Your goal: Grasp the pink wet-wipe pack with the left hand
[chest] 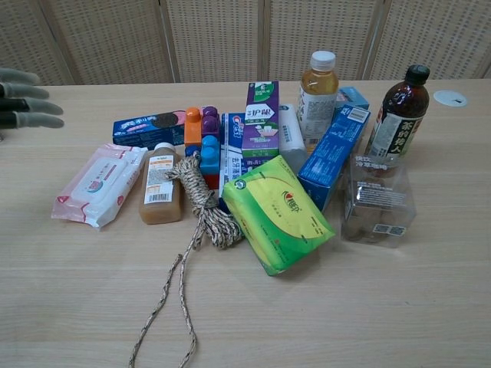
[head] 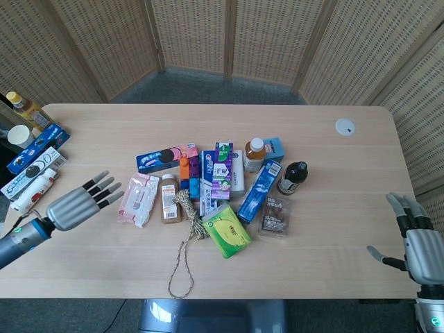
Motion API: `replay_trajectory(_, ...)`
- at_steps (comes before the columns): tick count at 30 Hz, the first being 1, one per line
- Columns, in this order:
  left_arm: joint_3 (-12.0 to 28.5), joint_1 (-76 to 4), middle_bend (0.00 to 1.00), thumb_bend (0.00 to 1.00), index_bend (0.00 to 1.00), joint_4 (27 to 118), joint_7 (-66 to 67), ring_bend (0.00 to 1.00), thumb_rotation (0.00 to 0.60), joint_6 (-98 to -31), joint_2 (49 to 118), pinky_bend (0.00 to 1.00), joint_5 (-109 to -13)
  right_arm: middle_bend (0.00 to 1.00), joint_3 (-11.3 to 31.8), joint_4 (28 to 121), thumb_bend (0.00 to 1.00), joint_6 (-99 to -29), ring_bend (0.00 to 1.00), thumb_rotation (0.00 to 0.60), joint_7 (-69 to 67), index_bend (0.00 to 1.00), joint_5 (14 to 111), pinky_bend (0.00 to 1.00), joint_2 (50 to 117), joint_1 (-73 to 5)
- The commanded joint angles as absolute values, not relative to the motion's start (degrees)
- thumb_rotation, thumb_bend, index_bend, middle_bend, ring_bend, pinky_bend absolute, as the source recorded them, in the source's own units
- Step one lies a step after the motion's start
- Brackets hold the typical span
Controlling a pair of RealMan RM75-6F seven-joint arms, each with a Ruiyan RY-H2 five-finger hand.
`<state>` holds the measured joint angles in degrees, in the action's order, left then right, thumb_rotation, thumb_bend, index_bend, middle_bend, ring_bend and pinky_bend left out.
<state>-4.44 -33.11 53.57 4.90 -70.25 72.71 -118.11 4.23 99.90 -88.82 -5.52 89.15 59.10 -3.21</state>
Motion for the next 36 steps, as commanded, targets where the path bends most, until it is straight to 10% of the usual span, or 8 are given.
replay_trajectory(1,-5.85,-35.97,0.0,0.0,0.0,50.42,6.46,0.0,0.6,-67.98,76.54,0.06,-119.23,0.0,4.37,99.78,0.0,-88.89,0.0,0.6,-6.05,0.0,88.93,0.0,58.9,-3.15)
replay_trajectory(36,-17.3,-44.9,0.0,0.0,0.0,27.65,6.26,0.0,0.6,-68.27,90.98,0.13,-121.85,0.0,4.74,99.79,0.0,-89.65,0.0,0.6,-9.65,0.0,88.83,0.0,57.4,-2.62)
